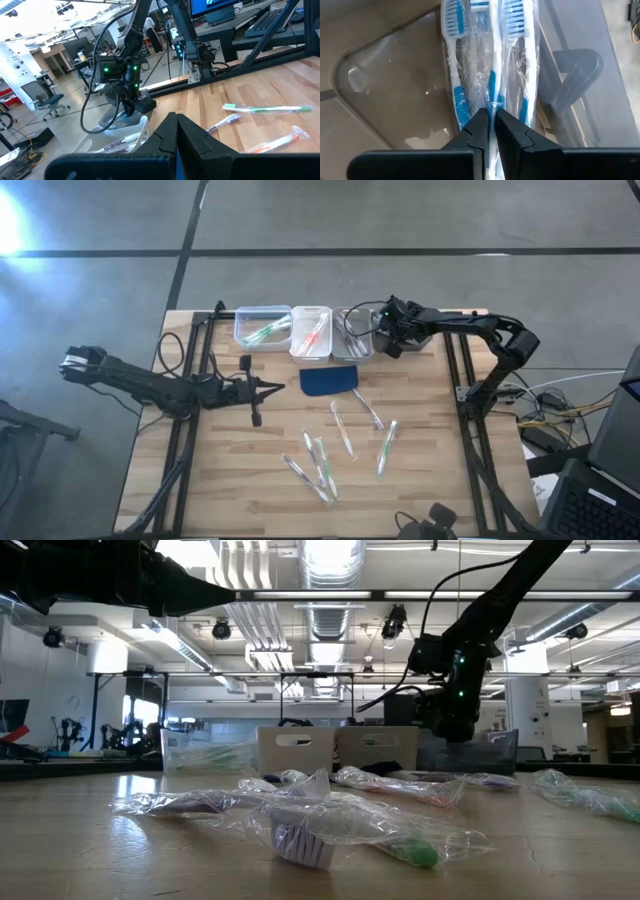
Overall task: Pick & Place Toothbrushes
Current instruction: Put the blue toothbrush into the transparent black bin, then put the violet toothbrush into the gray bin
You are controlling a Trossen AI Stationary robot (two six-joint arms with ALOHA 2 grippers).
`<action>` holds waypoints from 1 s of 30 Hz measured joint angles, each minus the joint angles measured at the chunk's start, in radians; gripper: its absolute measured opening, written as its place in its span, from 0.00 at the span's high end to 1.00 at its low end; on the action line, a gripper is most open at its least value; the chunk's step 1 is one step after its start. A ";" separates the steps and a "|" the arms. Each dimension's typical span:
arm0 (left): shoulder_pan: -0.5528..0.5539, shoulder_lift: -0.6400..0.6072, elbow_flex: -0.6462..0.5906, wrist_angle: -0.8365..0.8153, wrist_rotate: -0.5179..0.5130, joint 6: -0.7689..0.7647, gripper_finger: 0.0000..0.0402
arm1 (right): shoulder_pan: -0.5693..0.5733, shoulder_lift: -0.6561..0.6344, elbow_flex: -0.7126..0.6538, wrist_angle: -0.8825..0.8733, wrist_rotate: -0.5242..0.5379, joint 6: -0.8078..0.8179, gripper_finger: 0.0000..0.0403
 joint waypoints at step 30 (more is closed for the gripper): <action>0.000 0.000 0.000 0.000 0.000 0.019 0.99 | 0.001 -0.005 0.080 -0.090 -0.003 0.028 0.51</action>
